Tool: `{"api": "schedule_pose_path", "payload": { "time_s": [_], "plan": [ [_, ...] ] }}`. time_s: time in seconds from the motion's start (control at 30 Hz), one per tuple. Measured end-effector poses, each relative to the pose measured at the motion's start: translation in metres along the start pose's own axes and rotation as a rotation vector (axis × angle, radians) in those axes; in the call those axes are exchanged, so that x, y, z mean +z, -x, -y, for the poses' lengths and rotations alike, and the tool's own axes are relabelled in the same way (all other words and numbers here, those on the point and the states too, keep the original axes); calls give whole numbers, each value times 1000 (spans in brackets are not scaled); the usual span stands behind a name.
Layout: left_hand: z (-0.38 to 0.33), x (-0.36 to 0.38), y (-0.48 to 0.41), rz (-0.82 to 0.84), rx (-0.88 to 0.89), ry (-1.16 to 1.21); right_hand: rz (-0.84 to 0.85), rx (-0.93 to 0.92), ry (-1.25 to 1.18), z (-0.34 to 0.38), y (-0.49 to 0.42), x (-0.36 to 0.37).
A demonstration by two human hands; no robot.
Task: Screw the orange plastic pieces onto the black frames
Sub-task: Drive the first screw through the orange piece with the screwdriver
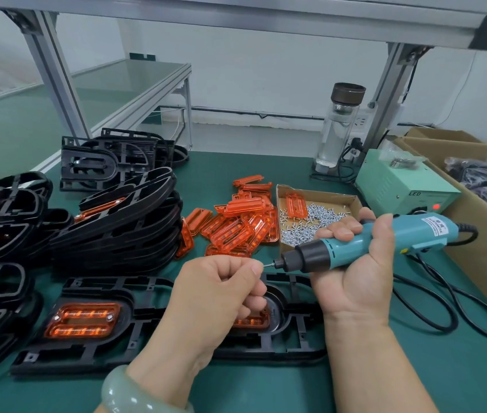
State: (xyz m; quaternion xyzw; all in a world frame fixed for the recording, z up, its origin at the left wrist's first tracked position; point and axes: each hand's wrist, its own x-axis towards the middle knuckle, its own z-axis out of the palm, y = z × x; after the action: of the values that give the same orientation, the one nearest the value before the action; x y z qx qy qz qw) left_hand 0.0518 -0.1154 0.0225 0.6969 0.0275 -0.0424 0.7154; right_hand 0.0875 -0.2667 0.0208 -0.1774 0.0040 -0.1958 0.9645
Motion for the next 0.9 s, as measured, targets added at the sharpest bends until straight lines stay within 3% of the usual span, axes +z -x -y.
{"api": "schedule_pose_path", "payload": {
  "time_s": [0.63,0.8,0.9],
  "plan": [
    [-1,-7,2,33,49,-108,-10,6,6,1,-1,-1],
    [1,-28,2,-80,292,-598,-11,-38,25,8,-3,-3],
    [4,-33,4,-34,360,-874,-36,-60,38,14,-6,-5]
  ]
}}
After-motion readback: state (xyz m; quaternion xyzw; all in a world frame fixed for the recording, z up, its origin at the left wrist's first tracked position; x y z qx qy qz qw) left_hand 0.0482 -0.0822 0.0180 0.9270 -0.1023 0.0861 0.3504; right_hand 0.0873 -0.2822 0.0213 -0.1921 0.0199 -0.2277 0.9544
